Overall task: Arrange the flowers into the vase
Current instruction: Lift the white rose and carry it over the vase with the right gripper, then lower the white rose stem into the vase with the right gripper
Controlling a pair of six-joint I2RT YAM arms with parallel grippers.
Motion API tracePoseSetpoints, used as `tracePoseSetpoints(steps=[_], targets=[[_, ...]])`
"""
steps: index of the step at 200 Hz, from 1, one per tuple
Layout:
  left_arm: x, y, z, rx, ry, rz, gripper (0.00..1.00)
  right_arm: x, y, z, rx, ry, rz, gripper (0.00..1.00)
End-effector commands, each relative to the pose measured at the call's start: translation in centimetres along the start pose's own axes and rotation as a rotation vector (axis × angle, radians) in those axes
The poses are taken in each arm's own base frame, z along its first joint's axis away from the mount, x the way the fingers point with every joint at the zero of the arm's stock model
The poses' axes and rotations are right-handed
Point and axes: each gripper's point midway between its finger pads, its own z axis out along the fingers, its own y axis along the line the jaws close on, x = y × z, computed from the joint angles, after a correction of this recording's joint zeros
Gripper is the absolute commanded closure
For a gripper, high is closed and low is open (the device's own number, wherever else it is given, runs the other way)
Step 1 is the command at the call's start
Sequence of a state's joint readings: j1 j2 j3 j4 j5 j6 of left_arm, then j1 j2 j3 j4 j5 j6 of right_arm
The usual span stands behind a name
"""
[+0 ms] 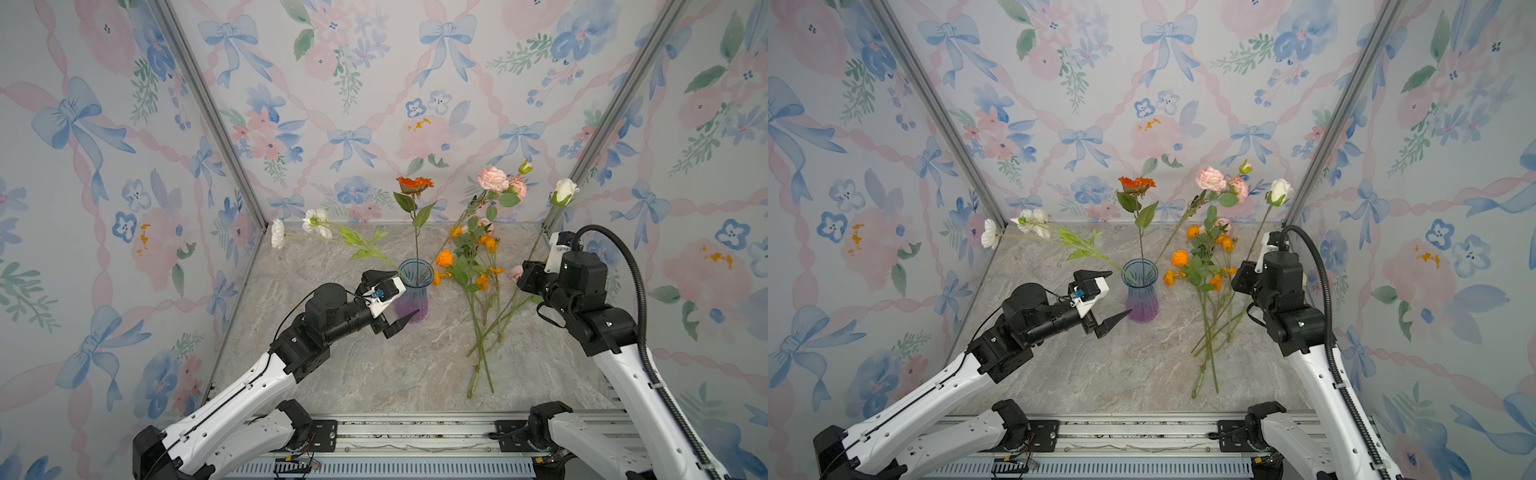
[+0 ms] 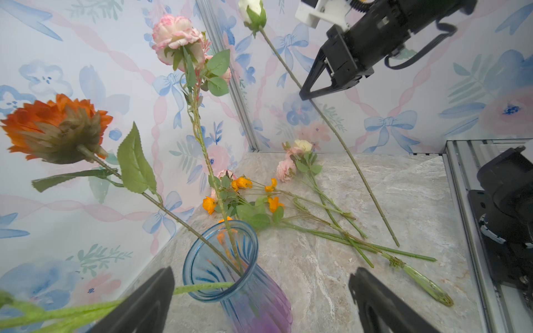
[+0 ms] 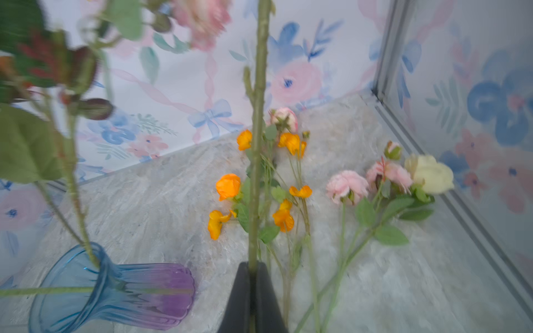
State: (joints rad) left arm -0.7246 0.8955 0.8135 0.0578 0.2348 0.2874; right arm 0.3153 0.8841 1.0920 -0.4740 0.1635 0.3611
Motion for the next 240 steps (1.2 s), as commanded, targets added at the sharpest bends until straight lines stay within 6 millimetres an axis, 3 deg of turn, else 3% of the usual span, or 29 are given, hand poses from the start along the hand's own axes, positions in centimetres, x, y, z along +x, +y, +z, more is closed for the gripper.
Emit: tracePoseSetpoints(steps=[1, 28, 72, 105, 134, 172, 240], targets=[[-0.6, 1.1, -0.7, -0.051, -0.039, 0.004, 0.02, -3.8, 3.9, -2.3, -0.082, -0.184, -0.142, 1.0], [-0.8, 1.2, -0.9, -0.059, -0.059, -0.004, 0.02, -6.4, 9.4, -3.8, -0.211, -0.287, -0.241, 1.0], [-0.7, 1.4, -1.0, -0.073, -0.064, -0.006, 0.02, -11.1, 17.2, -4.1, -0.36, -0.449, -0.317, 1.0], [-0.7, 1.5, -1.0, -0.083, -0.07, -0.005, 0.02, -13.2, 21.5, -3.3, -0.407, -0.537, -0.369, 1.0], [-0.8, 1.5, -1.0, -0.077, -0.074, -0.008, 0.02, -14.0, 24.0, -2.7, -0.423, -0.585, -0.394, 1.0], [-0.9, 1.4, -1.1, -0.073, -0.079, -0.01, 0.02, -13.5, 25.7, -0.8, -0.422, -0.574, -0.424, 1.0], [-0.8, 1.3, -0.9, -0.065, -0.076, -0.012, 0.02, -8.0, 26.7, 4.4, -0.403, -0.43, -0.509, 1.0]])
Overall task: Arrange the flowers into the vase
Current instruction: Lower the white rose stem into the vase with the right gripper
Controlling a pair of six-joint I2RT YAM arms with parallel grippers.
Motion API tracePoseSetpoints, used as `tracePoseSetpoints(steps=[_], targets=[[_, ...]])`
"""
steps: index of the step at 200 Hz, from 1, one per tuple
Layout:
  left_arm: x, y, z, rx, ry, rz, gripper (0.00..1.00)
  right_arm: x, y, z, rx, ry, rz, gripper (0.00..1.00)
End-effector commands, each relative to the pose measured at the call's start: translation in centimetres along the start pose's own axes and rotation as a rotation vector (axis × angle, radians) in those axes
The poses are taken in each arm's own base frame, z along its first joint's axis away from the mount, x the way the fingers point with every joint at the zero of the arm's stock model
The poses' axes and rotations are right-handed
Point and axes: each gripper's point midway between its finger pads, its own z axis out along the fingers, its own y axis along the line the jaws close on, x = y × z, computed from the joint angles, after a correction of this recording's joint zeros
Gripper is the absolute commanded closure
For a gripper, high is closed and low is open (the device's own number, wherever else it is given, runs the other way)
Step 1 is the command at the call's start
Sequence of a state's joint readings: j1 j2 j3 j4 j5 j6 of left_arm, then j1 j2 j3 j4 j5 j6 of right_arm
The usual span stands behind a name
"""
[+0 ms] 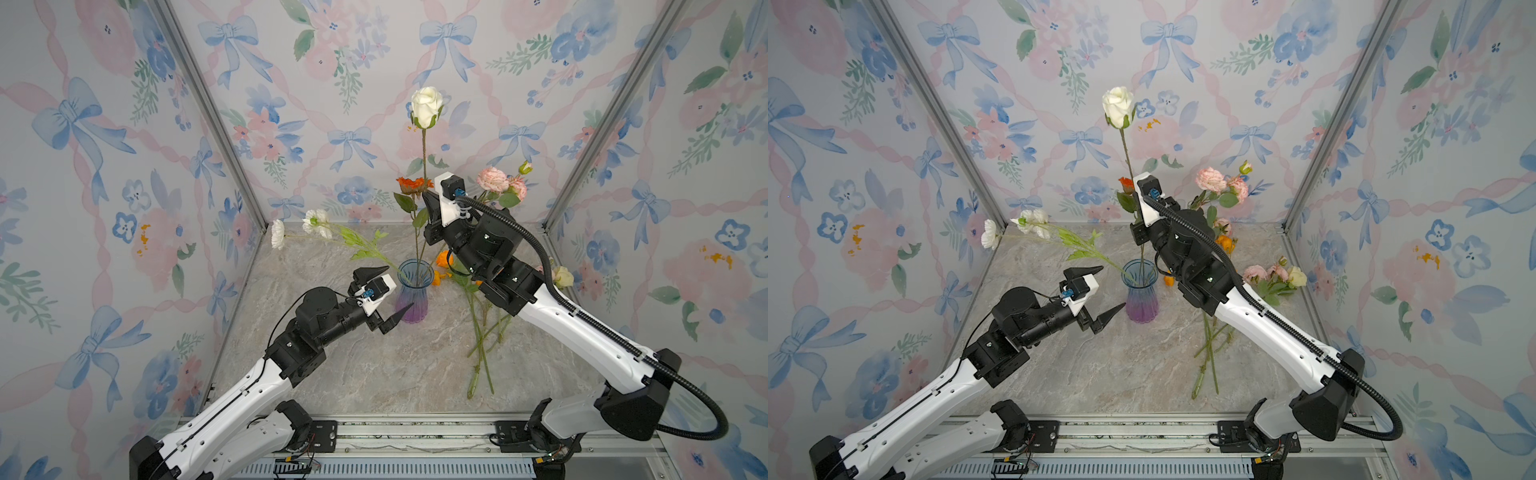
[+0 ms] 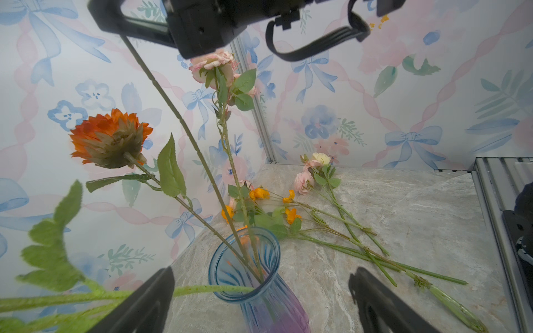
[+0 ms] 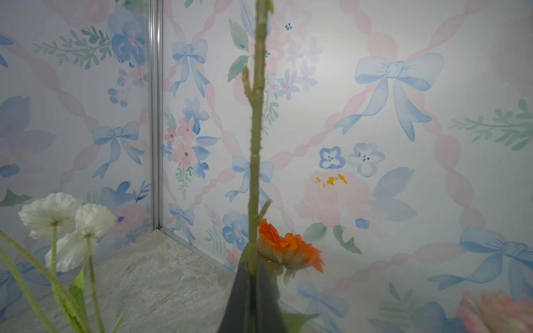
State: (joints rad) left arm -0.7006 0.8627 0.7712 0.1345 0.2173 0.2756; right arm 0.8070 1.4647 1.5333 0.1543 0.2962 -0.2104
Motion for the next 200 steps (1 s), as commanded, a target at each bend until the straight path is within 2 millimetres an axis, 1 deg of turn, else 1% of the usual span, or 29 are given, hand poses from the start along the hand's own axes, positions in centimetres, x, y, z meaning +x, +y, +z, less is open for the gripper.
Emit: tracePoseSetpoints(steps=[1, 43, 77, 123, 152, 200], targets=[[-0.4, 0.1, -0.2, -0.002, -0.027, -0.014, 0.02, 1.2, 0.8, 0.5, -0.009, 0.024, -0.007, 1.0], [-0.1, 0.0, 0.0, 0.002, -0.019, -0.016, 0.02, 5.5, 2.1, 1.5, -0.028, 0.111, -0.003, 1.0], [0.0, 0.0, 0.1, 0.001, -0.016, -0.017, 0.02, 8.4, 3.1, 2.2, -0.047, 0.184, -0.014, 1.0], [-0.3, 0.0, 0.0, 0.005, -0.024, -0.018, 0.02, 12.2, 3.9, 2.7, -0.042, 0.251, 0.009, 1.0], [-0.4, -0.1, -0.1, 0.01, -0.028, -0.019, 0.02, 14.0, 4.4, 2.9, -0.043, 0.282, 0.029, 1.0], [-0.4, -0.2, -0.1, 0.016, -0.03, -0.02, 0.02, 16.2, 5.3, 3.0, -0.04, 0.328, 0.016, 1.0]])
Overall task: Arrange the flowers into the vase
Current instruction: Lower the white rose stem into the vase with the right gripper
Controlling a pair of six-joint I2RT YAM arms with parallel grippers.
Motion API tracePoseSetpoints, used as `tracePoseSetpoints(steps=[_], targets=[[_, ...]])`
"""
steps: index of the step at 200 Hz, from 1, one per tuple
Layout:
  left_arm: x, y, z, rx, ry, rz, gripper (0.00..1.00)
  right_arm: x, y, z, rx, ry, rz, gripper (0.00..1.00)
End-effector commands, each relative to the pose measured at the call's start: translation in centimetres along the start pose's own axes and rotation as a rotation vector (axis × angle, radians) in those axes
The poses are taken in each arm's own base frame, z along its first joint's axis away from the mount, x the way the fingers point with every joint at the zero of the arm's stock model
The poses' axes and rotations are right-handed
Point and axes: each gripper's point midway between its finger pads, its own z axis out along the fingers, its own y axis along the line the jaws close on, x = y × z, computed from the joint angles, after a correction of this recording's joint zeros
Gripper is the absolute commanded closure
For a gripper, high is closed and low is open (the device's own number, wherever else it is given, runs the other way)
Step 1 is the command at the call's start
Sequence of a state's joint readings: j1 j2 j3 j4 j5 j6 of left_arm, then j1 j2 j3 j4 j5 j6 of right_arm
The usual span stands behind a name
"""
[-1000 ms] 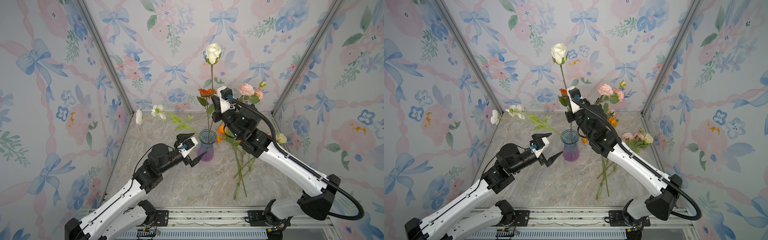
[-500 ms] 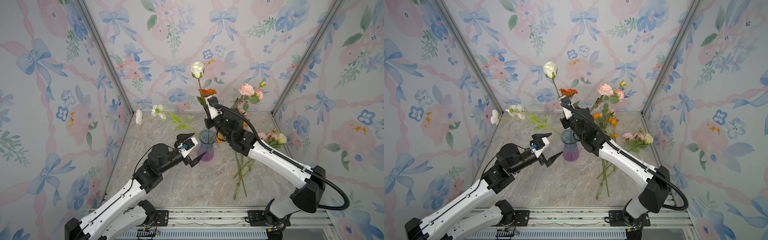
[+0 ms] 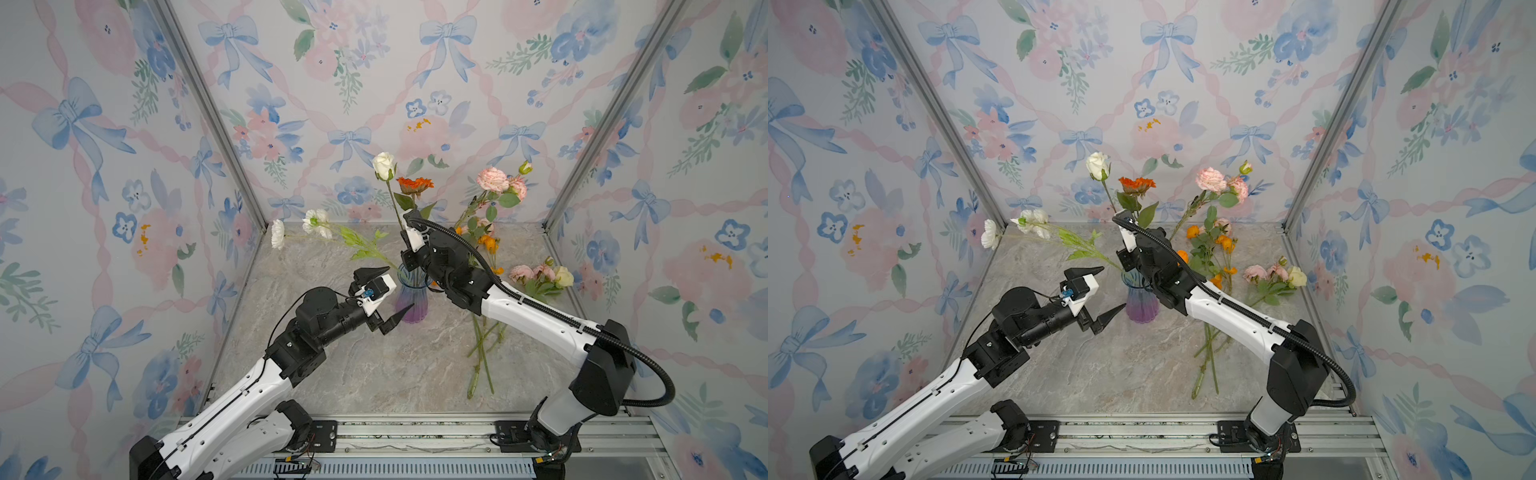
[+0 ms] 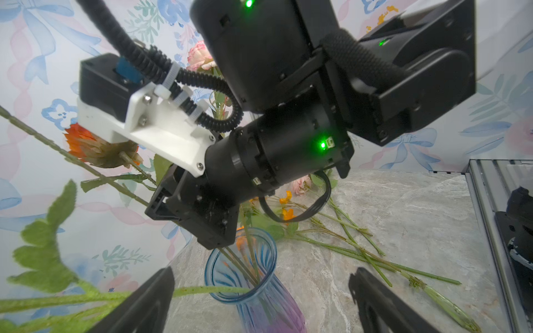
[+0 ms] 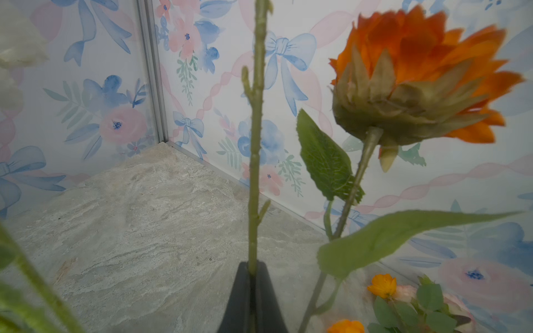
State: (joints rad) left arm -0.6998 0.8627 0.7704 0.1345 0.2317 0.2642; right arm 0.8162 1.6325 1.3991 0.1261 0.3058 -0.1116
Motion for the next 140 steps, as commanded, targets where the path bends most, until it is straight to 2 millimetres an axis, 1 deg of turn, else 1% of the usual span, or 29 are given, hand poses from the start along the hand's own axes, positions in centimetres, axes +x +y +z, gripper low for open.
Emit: tracePoseSetpoints(steps=[1, 32, 51, 53, 61, 91, 113, 130, 131, 133, 140], targets=[[-0.4, 0.0, -0.1, 0.003, -0.027, -0.008, 0.02, 1.0, 0.8, 0.3, 0.007, 0.016, 0.018, 1.0], [-0.3, 0.0, 0.0, 0.005, -0.024, -0.01, 0.02, 1.5, 0.9, 0.3, 0.008, 0.028, 0.027, 1.0], [-0.3, 0.0, 0.0, 0.004, -0.022, -0.01, 0.02, 1.8, 0.8, 0.4, 0.015, 0.029, 0.03, 0.98], [-0.3, 0.0, 0.0, 0.004, -0.023, -0.01, 0.02, 2.8, 1.1, 0.9, 0.013, 0.05, 0.024, 0.97], [-0.3, 0.0, 0.0, 0.004, -0.022, -0.009, 0.02, 3.2, 1.2, 1.1, 0.013, 0.061, 0.021, 0.96], [-0.3, 0.0, 0.0, 0.004, -0.022, -0.009, 0.02, 3.5, 1.6, 0.9, 0.007, 0.077, 0.011, 0.9], [-0.3, 0.0, 0.0, 0.008, -0.024, -0.01, 0.02, 3.8, 1.6, 0.5, 0.015, 0.084, 0.003, 0.88], [-0.3, -0.1, 0.0, 0.009, -0.025, -0.012, 0.02, 4.7, 1.9, 0.4, 0.016, 0.099, -0.005, 0.86], [-0.4, 0.0, 0.0, 0.009, -0.025, -0.012, 0.02, 4.2, 1.7, 0.1, 0.016, 0.088, -0.001, 0.86], [-0.3, -0.1, 0.0, 0.009, -0.024, -0.011, 0.02, 3.8, 1.6, -0.2, 0.019, 0.078, 0.003, 0.85], [-0.3, 0.0, 0.1, 0.009, -0.025, -0.012, 0.02, 3.6, 1.5, -0.5, 0.021, 0.075, 0.004, 0.85]])
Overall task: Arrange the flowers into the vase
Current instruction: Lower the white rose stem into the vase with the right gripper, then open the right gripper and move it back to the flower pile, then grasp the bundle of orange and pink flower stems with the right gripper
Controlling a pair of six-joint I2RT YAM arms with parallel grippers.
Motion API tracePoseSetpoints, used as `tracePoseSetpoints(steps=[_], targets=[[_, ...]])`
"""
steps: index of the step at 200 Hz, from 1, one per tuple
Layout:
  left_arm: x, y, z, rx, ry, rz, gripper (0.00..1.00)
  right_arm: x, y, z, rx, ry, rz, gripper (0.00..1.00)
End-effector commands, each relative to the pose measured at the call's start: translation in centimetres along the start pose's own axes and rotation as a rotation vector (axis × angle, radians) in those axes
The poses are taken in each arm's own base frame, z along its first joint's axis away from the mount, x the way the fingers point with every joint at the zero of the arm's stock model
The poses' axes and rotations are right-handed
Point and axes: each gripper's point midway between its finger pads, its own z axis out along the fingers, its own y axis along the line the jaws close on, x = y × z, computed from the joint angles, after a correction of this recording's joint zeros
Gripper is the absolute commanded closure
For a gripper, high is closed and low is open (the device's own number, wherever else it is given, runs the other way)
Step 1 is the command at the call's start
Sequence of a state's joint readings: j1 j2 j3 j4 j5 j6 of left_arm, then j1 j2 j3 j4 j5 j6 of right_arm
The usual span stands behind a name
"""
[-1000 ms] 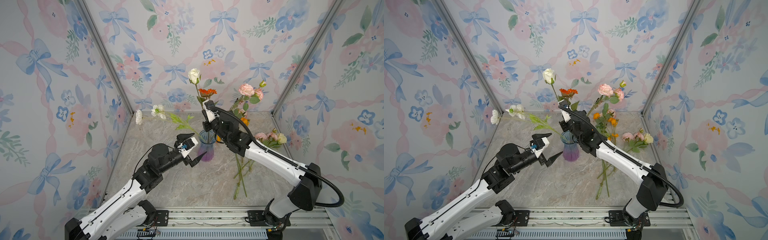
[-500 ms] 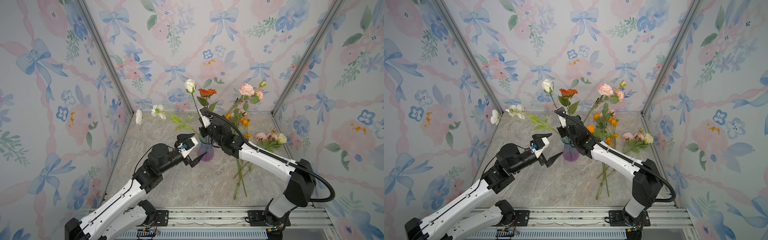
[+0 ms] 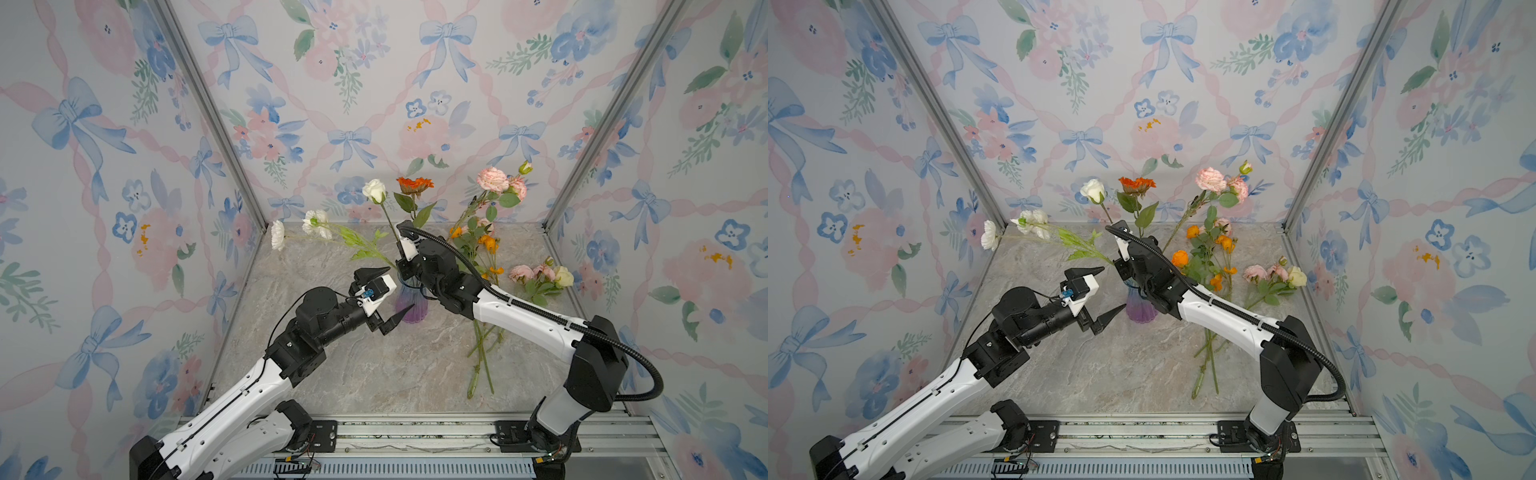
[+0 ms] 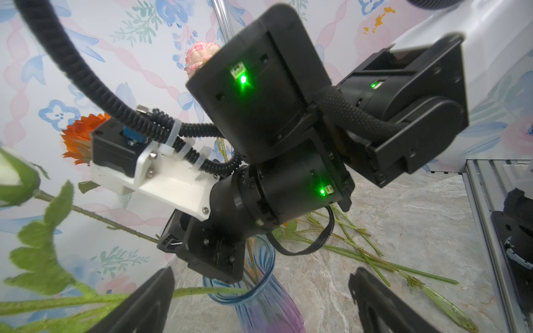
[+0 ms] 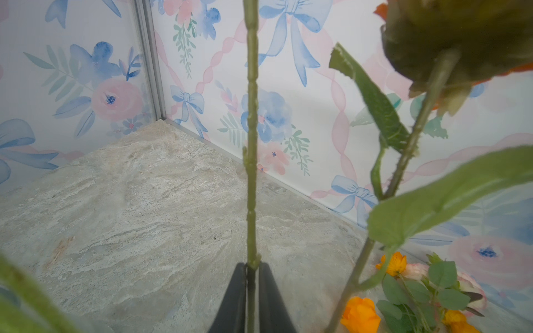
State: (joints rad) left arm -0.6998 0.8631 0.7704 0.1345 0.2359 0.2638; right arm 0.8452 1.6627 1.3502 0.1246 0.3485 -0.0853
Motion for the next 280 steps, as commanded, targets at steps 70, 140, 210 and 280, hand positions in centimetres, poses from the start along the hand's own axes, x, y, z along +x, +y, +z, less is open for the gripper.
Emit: tracePoseSetpoints(steps=[70, 140, 210, 280], targets=[[-0.5, -0.2, 0.0, 0.018, -0.03, -0.014, 0.02, -0.3, -0.6, -4.0, 0.048, -0.015, 0.019, 0.74], [0.1, -1.4, 0.9, 0.073, -0.014, -0.041, 0.02, 1.9, -8.0, -11.7, 0.314, 0.057, 0.171, 0.15], [2.4, -10.3, 3.6, 0.36, 0.069, -0.068, 0.02, 19.1, -11.6, -18.2, 0.528, 0.528, 0.532, 0.21], [3.0, -11.1, 3.8, 0.364, 0.102, -0.04, 0.02, 29.5, -9.8, -17.9, 0.496, 0.776, 0.785, 0.41]])
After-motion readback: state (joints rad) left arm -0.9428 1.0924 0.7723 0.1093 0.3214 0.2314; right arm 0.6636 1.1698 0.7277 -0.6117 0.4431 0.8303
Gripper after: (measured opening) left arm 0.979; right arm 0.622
